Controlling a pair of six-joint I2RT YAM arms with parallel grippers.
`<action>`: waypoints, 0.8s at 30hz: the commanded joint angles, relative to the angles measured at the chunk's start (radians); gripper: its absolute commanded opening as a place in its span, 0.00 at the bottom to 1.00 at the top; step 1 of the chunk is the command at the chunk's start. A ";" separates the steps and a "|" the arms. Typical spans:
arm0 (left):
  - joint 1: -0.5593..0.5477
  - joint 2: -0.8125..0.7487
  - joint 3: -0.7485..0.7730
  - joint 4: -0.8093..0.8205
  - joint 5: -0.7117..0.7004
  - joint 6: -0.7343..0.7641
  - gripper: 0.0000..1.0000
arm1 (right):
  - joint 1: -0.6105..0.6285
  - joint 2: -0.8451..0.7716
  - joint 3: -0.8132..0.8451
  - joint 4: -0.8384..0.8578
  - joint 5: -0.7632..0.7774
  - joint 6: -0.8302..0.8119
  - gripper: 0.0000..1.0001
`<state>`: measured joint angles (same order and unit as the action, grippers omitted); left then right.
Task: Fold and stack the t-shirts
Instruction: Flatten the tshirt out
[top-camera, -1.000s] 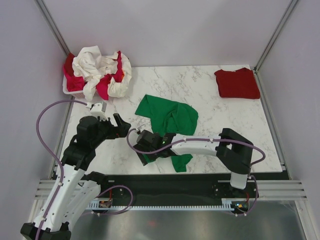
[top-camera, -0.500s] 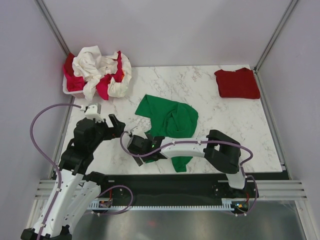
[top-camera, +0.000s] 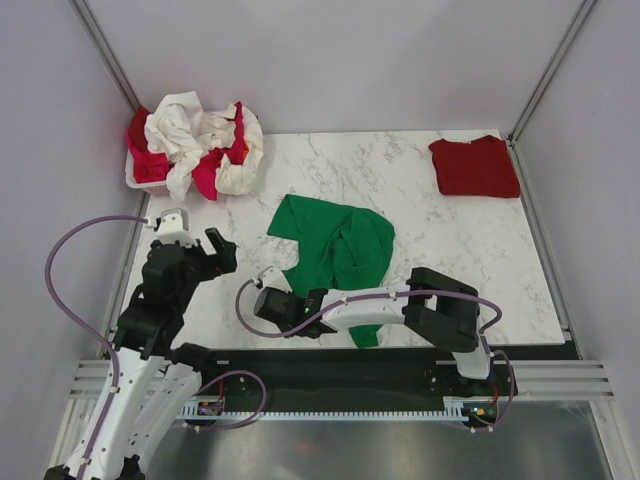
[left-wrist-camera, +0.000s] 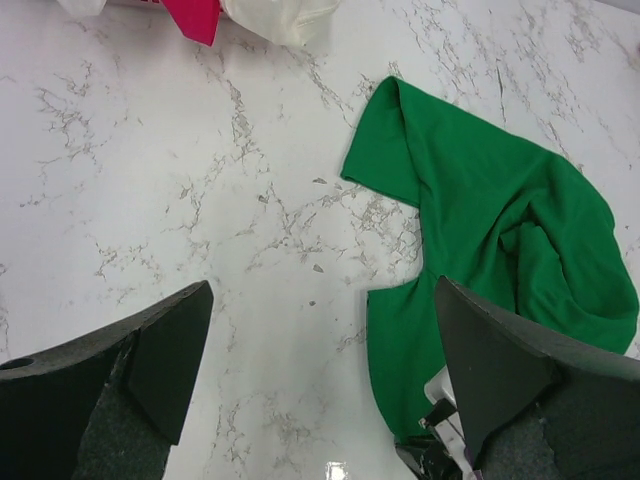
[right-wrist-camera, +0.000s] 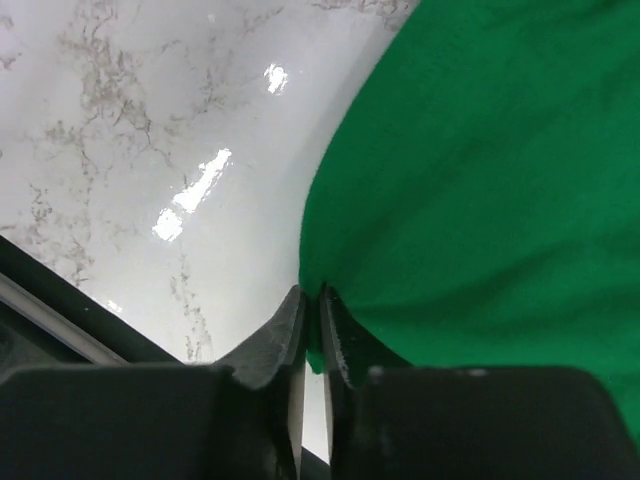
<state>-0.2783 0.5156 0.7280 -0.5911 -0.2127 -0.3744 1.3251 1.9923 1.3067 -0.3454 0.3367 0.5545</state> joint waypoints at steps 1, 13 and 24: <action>0.002 0.006 0.014 0.017 -0.025 -0.015 1.00 | 0.003 0.025 -0.092 -0.047 -0.016 0.025 0.13; -0.007 0.262 0.030 0.135 0.189 -0.172 0.94 | -0.130 -0.608 -0.257 -0.420 0.268 0.097 0.00; -0.094 0.645 -0.036 0.453 0.167 -0.265 0.86 | -0.303 -0.780 -0.402 -0.448 0.309 0.104 0.00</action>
<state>-0.3691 1.0840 0.6853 -0.2821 -0.0422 -0.5896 1.0412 1.2491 0.9073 -0.7628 0.6025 0.6434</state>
